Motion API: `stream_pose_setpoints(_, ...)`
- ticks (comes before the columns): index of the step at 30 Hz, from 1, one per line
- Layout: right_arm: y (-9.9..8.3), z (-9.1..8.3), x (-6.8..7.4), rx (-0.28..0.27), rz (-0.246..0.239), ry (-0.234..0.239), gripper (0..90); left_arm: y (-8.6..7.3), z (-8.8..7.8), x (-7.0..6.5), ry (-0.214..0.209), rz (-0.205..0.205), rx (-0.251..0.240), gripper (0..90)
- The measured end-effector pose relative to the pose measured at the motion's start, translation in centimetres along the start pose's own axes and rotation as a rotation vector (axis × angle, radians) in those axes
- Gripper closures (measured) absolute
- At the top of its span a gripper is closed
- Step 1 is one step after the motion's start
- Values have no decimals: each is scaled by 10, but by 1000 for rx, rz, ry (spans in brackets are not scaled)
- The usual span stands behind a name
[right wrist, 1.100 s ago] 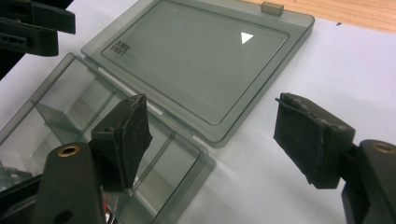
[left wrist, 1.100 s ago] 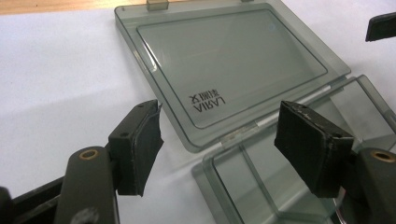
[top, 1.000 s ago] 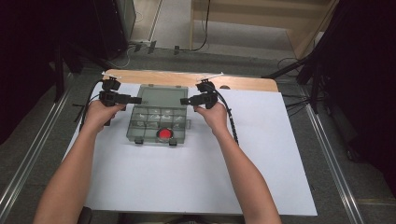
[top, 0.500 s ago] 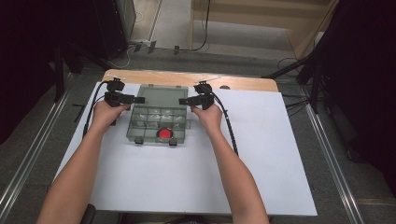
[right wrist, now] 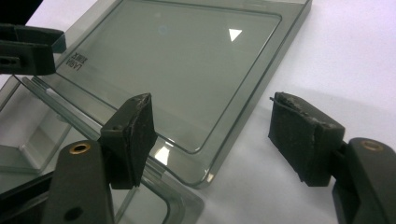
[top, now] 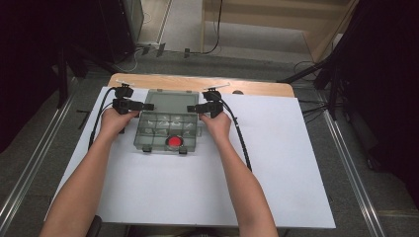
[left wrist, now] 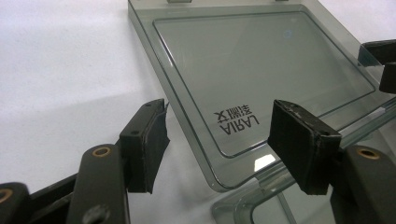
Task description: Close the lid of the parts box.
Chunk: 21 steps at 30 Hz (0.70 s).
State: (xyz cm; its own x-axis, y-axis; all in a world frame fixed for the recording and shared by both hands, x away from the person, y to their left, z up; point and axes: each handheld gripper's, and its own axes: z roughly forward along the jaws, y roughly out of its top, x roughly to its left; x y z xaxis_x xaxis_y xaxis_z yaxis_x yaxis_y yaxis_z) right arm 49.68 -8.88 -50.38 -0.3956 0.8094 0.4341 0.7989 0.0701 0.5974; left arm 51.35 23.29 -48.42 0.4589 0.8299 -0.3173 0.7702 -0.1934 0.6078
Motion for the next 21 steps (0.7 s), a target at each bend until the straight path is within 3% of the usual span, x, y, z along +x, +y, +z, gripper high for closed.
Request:
stream_pose_setpoints(14, -2, 7, -2, 1, 45, 16, 373, -3, 7, 1, -23, -35, 8, 374)
stream_pose_setpoints(21, -2, 7, -1, 6, 44, 9, 386, -3, 8, 2, -23, -41, 2, 377)
